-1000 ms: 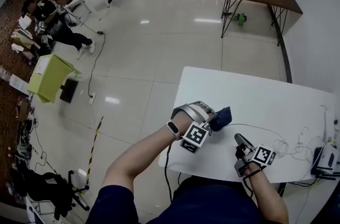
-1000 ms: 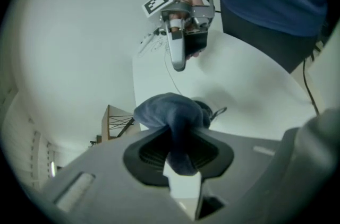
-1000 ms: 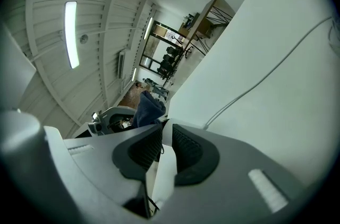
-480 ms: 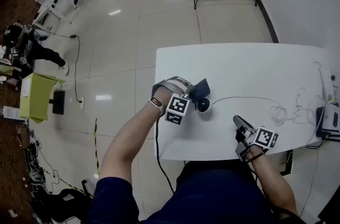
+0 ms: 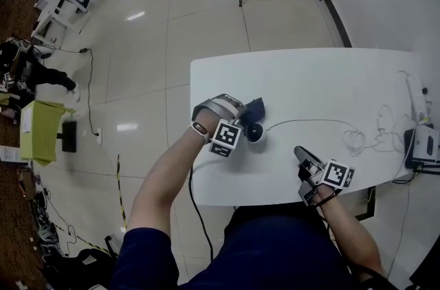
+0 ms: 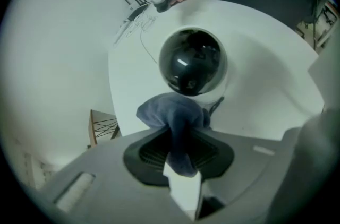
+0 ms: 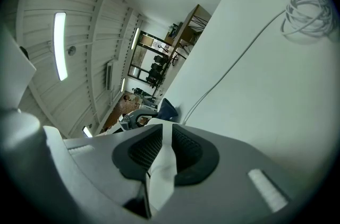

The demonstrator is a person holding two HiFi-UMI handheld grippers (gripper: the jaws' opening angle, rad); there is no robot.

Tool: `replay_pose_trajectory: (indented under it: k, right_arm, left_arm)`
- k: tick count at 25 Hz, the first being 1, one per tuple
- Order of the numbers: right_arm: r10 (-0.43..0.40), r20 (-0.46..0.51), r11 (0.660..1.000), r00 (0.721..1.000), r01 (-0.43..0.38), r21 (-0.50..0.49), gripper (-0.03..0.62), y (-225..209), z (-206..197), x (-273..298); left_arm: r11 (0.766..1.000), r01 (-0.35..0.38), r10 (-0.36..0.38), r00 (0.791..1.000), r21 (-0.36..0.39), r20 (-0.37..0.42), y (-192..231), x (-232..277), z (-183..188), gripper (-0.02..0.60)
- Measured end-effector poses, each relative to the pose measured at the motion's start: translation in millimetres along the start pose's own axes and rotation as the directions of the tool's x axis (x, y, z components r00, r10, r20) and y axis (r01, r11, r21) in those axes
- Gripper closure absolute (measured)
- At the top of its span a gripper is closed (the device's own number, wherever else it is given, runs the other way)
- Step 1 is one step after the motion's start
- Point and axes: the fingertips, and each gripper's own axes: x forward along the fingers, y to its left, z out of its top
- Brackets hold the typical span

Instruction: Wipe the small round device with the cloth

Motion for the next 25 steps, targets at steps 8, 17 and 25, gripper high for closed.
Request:
replay_pose_trajectory:
  k: [8,17,25]
  right_arm:
    - [0.039,-0.006,0.999,0.999,-0.039,-0.013,0.533,9.8,2.6,8.6]
    - [0.062,-0.022,0.998,0.998,-0.062,-0.008,0.536,27.0,-10.4,23.9]
    - [0.019,0.011,0.999,1.000,-0.019,0.030,0.537,11.4,-8.7,6.9]
  left_arm:
    - [0.975,-0.160,0.155,0.987,0.151,0.044,50.5,-75.9,32.0,0.499]
    - [0.955,-0.172,0.148,0.982,0.242,0.115,44.5,-76.5,52.3,0.499]
    - [0.975,-0.034,0.032,0.999,0.219,0.012,30.6,-34.6,15.4,0.499]
